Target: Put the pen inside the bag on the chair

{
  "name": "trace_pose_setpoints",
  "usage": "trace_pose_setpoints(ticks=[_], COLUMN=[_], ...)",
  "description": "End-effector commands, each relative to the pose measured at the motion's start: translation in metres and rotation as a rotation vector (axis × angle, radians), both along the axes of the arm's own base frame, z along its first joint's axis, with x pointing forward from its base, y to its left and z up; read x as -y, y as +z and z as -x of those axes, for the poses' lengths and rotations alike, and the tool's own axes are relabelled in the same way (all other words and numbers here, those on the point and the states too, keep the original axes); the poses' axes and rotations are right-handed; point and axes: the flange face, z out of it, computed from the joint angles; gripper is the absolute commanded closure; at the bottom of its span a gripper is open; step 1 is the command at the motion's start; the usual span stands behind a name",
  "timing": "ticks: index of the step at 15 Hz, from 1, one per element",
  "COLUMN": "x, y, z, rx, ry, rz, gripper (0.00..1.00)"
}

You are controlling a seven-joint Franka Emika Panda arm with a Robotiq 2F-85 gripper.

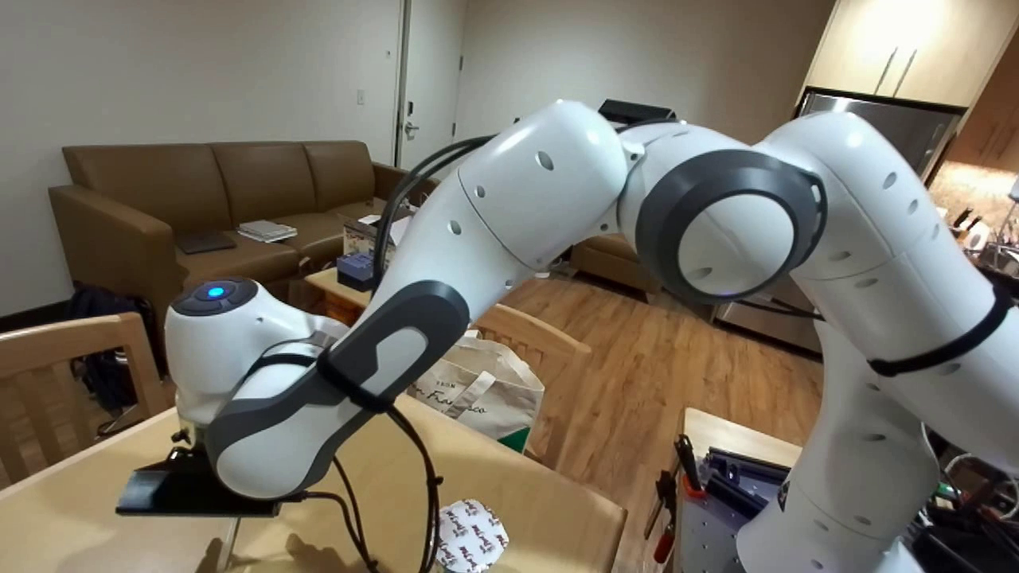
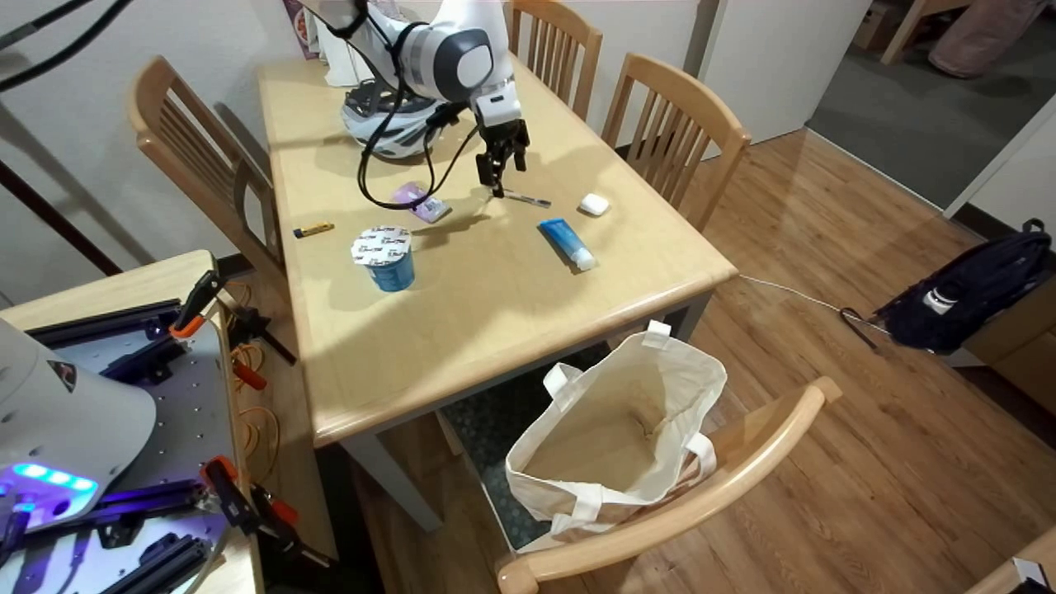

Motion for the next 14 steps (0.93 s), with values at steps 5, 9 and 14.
trace_pose_setpoints(ticks=[5, 9, 14], x=[-0.003, -0.006, -0.006], y=[-0.023, -0.029, -0.03], z=[0.003, 0.003, 0.004], rx=[-0.011, -0.006, 0.003], ry=[-0.049, -0.035, -0.028], rz=[-0.003, -0.016, -0.01], gripper=[0.0, 0.26, 0.59])
